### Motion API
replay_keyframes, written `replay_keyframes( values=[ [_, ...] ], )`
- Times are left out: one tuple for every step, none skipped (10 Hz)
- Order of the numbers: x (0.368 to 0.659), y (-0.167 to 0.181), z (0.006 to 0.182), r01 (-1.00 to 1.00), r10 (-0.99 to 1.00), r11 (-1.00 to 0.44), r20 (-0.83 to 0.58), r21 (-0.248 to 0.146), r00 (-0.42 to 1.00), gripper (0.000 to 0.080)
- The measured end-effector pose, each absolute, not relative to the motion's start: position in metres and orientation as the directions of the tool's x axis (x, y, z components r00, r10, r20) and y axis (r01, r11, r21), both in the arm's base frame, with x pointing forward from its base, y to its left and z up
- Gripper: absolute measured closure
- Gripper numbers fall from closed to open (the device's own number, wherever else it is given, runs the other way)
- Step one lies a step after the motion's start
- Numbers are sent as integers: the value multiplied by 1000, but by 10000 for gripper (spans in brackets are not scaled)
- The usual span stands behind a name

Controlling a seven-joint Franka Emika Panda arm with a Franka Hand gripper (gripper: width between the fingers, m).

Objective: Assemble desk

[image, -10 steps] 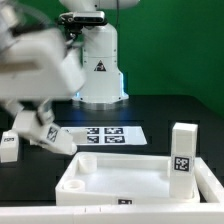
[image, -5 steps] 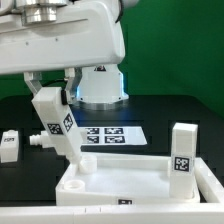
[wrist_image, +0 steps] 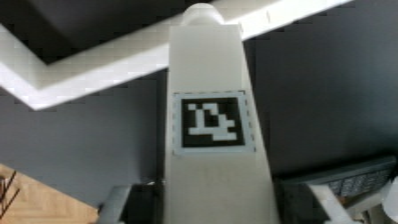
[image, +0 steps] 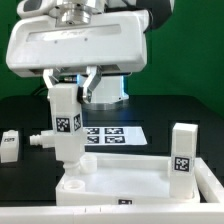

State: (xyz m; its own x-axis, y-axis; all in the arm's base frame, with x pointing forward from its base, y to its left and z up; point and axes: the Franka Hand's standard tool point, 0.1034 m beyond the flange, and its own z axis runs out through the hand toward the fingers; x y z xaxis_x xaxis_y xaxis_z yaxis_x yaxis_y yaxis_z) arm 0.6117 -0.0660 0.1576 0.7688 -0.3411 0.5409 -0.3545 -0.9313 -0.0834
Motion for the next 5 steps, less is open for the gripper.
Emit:
replay_keyframes(
  values=[
    [612,-66,158,-353,-339,-932,540,-82,770,515],
    [609,-62,154,-347,-333,-935,535,-79,776,515],
    [603,-53,148,-329,-315,-942,525,-69,791,515],
    [602,-52,148,-317,-300,-946,528,-60,795,515],
    [599,-54,144,-314,-291,-948,538,-51,791,515]
  ],
)
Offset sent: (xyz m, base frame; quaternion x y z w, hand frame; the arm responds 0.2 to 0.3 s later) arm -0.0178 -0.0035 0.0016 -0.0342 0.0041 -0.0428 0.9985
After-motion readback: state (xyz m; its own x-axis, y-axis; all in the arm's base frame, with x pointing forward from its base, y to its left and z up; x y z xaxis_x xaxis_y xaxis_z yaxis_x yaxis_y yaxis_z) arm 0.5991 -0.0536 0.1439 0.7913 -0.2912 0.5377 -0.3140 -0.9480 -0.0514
